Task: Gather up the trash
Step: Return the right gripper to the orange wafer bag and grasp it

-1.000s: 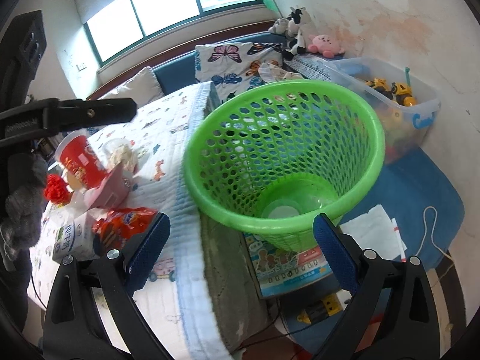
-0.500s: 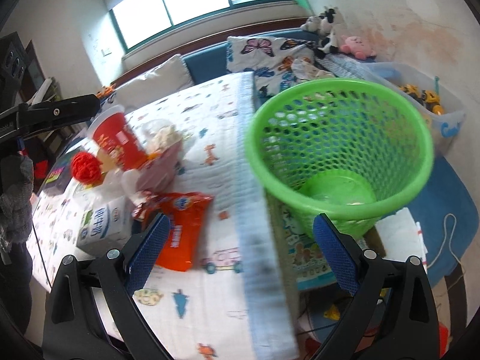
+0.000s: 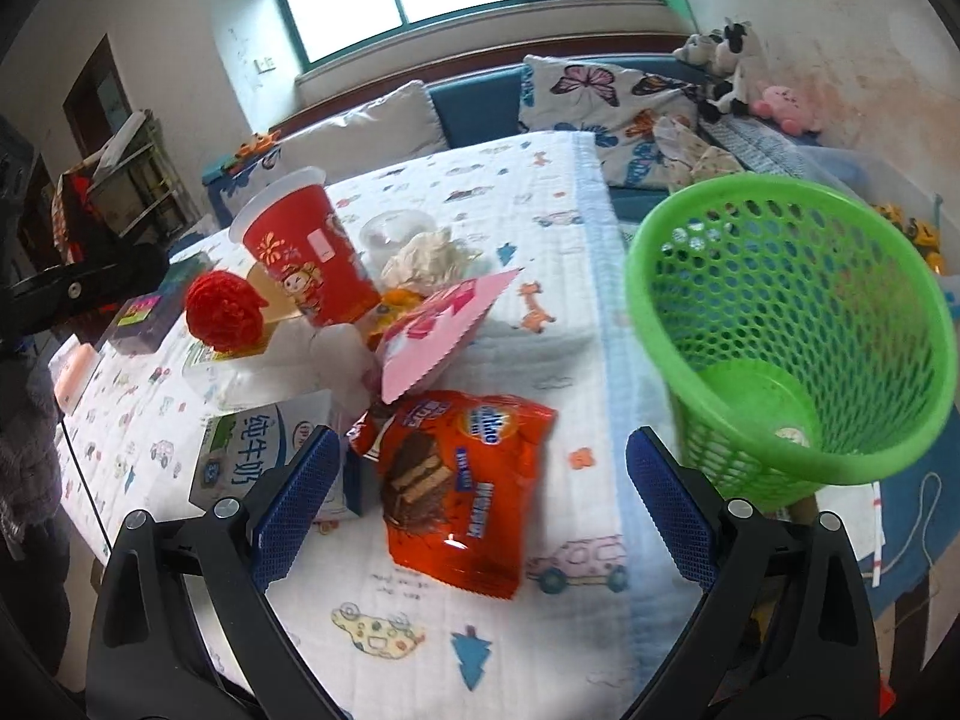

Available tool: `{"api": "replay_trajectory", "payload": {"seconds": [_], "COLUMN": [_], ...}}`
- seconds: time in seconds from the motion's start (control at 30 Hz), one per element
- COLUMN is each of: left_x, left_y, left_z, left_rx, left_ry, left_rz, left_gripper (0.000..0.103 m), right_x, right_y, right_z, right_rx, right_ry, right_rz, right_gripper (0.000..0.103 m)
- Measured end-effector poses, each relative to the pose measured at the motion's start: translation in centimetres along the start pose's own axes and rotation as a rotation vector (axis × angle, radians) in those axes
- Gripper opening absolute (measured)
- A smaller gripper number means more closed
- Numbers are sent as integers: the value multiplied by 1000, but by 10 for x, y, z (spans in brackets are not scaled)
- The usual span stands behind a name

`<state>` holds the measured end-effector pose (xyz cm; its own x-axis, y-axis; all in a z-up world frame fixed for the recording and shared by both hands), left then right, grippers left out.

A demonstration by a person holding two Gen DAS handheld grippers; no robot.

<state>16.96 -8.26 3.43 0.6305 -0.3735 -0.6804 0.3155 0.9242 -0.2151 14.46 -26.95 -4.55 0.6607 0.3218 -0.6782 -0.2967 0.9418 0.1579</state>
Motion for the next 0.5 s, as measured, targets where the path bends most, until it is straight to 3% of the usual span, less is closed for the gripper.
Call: {"api": "replay_trajectory", "payload": {"seconds": [0.5], "left_x": [-3], "left_y": [16], "left_z": [-39], "left_rx": [56], "left_ry": [49], "left_rz": [-25], "left_gripper": [80], "right_x": [43], "right_y": [9], "right_z": [-29], "right_rx": [-9], "right_ry": [124], "right_rz": [13], "right_gripper": [95]}}
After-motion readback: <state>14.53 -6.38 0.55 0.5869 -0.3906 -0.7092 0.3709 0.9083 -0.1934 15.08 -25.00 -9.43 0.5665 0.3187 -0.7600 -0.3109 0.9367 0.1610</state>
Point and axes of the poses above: each gripper's, at about its wrist camera, not at the fingertips, and x roughly the way its jaws point, y to its left, z to its top, the point moved 1 cm from there along x, roughly the way its jaws point, and after that the axes turned 6 degrees about -x, right-handed, at the moved point
